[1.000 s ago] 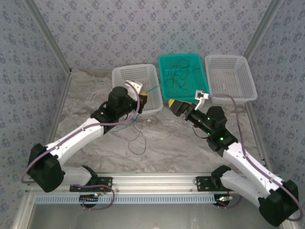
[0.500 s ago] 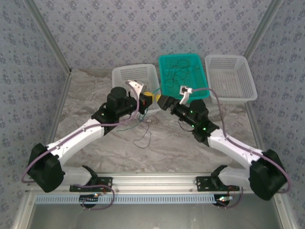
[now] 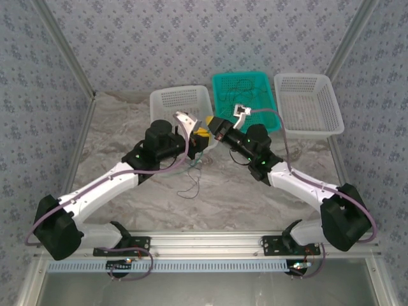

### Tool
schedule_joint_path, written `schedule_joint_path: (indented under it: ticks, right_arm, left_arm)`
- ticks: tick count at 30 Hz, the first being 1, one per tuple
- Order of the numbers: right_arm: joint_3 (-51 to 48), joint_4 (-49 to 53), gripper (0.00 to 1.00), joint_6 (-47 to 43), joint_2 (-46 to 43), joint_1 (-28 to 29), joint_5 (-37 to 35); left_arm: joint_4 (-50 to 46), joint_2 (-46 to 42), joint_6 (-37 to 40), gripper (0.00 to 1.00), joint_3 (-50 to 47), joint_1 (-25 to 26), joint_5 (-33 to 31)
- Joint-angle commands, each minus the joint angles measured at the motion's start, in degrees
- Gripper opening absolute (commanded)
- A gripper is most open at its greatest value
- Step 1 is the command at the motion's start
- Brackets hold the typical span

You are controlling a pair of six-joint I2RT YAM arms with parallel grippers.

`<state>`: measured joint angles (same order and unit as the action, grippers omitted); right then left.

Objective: Untangle the cables
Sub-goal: Untie the cable.

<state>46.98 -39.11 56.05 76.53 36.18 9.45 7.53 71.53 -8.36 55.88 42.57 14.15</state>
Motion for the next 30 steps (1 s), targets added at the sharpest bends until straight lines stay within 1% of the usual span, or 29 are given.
schedule_joint_path:
  ticks: [1, 5, 7, 10, 13, 15, 18, 21, 24, 27, 30]
  right_arm:
    - [1.2, 5.4, 0.0, -2.4, -3.5, -2.4, -5.8]
    - [2.6, 9.0, 0.0, -3.2, -6.1, -5.5, -6.7]
    - [3.6, 11.6, 0.0, -3.9, -7.2, -6.5, -7.8]
    - [4.3, 14.9, 0.0, -5.3, -9.0, -7.2, -10.6]
    - [4.6, 16.8, 0.0, -6.2, -10.7, -8.1, -12.6]
    - [4.7, 17.5, 0.0, -6.4, -11.3, -8.5, -13.1]
    - [5.1, 18.5, 0.0, -6.5, -11.8, -8.8, -13.3]
    - [5.3, 18.9, 0.0, -6.3, -11.6, -8.8, -12.8]
    - [5.2, 19.1, 0.0, -6.1, -11.7, -8.8, -12.4]
    - [5.0, 19.2, 0.0, -5.8, -12.0, -8.8, -12.6]
    - [5.0, 19.4, 0.0, -5.3, -12.2, -9.0, -12.7]
  left_arm:
    - [2.6, -3.7, 1.0, 0.45, -0.7, 0.5, 0.8]
    - [2.0, -7.6, 0.5, 0.58, -2.9, 0.5, 1.3]
    - [1.4, -9.8, -0.4, 0.61, -4.4, 0.4, 4.1]
    - [3.2, -12.1, -3.9, 0.64, -8.3, 0.6, 8.8]
    - [5.5, -13.3, -7.2, 0.66, -13.5, 1.8, 9.6]
    - [5.0, -12.9, -7.4, 0.66, -15.2, 2.7, 10.0]
    - [3.2, -9.9, -4.3, 0.65, -14.8, 4.1, 10.9]
    - [3.2, -4.8, -1.4, 0.63, -12.4, 5.1, 12.6]
    - [2.4, 1.6, 2.5, 0.63, -8.4, 6.5, 15.1]
    - [0.3, 8.5, 6.4, 0.61, -3.7, 7.8, 15.9]
    - [2.0, 13.8, 7.2, 0.59, -1.5, 8.7, 15.9]
